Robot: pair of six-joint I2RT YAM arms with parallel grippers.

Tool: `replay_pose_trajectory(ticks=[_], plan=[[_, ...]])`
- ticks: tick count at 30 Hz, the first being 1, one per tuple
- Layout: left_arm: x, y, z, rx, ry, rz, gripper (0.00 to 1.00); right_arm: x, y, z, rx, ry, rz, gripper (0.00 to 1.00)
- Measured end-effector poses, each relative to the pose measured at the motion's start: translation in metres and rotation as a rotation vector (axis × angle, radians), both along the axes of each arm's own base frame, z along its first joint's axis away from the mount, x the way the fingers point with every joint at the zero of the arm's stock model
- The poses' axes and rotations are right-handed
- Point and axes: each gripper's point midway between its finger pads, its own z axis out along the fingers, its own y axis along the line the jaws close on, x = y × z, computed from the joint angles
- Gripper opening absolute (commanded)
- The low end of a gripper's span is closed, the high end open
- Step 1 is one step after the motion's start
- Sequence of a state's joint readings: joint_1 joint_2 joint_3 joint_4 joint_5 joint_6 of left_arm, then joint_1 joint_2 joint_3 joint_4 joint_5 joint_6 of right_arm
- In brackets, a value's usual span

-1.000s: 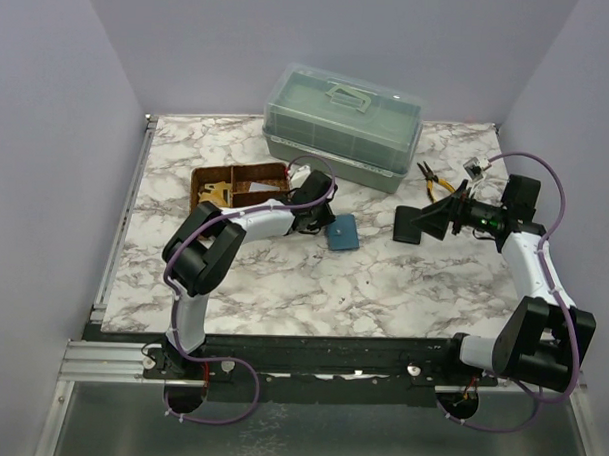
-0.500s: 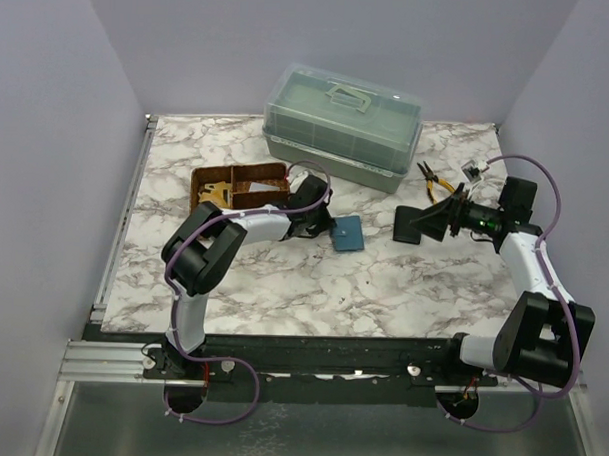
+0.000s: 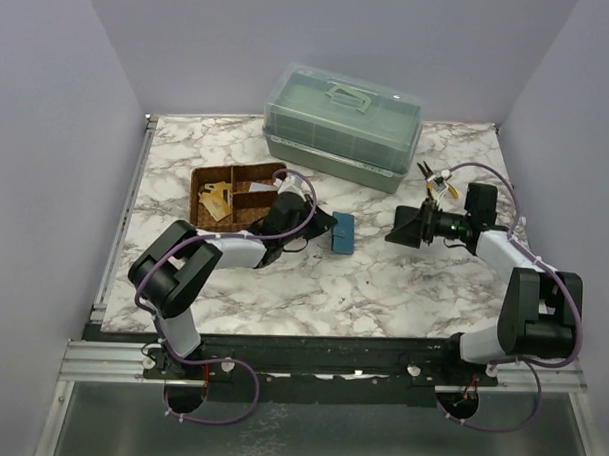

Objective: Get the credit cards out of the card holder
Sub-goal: Open the card holder at the center of the board.

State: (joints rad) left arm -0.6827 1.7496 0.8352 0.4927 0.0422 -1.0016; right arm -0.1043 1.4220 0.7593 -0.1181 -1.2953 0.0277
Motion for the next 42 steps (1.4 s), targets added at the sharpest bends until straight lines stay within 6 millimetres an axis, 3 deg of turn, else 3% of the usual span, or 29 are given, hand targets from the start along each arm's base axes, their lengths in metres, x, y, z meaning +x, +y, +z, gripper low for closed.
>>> replay_pose_trajectory(ticks=[6,11,18,28,34,42], plan=[[-0.013,-0.008,0.033,-0.086,-0.136,-0.065,0.0,-0.004,0.012,-0.021,0.011,0.101,-0.005,1.0],[-0.023,-0.016,0.067,-0.167,-0.232,-0.118,0.0,-0.003,0.017,-0.028,0.03,0.126,-0.004,1.0],[-0.039,-0.026,0.108,-0.266,-0.318,-0.185,0.0,-0.015,0.026,-0.034,0.06,0.112,0.013,1.0],[-0.074,-0.051,0.122,-0.34,-0.306,-0.309,0.0,-0.022,0.032,-0.012,0.146,0.062,0.073,0.97],[-0.079,-0.057,0.141,-0.395,-0.334,-0.345,0.0,-0.031,0.034,0.004,0.182,0.027,0.125,0.92],[-0.081,-0.058,0.144,-0.406,-0.335,-0.357,0.0,-0.043,0.035,0.031,0.199,-0.065,0.173,0.87]])
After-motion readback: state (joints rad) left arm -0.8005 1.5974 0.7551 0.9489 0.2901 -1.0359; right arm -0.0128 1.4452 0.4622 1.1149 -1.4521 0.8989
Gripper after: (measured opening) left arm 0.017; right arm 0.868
